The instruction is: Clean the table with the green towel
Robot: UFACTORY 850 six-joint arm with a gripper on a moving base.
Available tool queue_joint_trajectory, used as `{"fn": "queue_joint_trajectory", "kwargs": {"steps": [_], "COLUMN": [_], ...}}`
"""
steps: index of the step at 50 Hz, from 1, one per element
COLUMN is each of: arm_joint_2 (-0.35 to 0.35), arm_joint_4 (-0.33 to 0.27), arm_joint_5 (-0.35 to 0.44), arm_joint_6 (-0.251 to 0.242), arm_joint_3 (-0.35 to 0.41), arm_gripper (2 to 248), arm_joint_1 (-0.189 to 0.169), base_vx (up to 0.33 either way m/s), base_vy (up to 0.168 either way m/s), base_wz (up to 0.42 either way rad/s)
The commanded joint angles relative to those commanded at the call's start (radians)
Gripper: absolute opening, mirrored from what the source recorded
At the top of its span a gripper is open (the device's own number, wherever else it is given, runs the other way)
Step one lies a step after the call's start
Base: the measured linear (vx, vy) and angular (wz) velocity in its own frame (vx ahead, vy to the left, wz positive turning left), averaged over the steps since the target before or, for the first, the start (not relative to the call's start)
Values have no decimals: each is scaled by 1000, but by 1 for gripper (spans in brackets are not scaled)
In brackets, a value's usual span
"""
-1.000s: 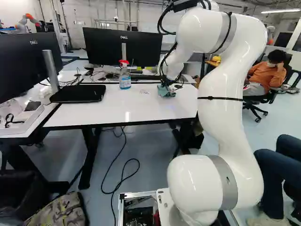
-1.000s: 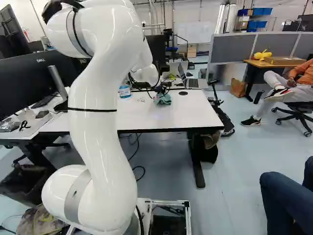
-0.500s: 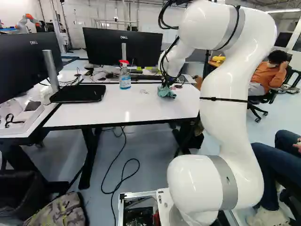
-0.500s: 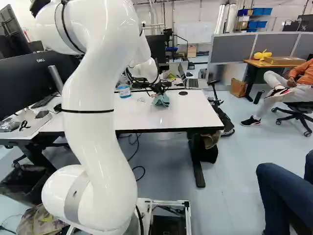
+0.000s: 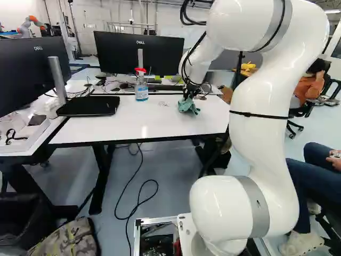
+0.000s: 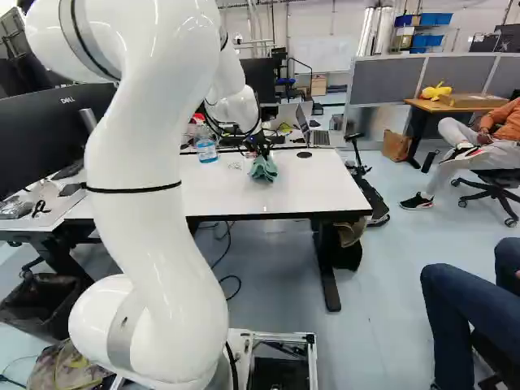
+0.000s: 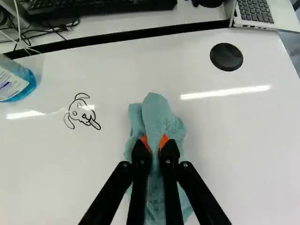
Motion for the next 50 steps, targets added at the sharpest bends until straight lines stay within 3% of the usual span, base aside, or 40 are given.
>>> {"fn": "queue_joint_trajectory", "kwargs": {"steps": [13, 25, 50], "arm_joint_2": [66, 136, 141], "arm_joint_4": [0, 0, 0], "arm_joint_5": [-84, -104, -101], "arm_joint_6": [0, 0, 0], "arm_joint_3": [47, 97, 103], "arm_gripper": [37, 37, 37], "arm_joint_1": [12, 18, 18], "base_vx": [0, 0, 0], "base_vy": [0, 0, 0], "base_wz": [0, 0, 0]}}
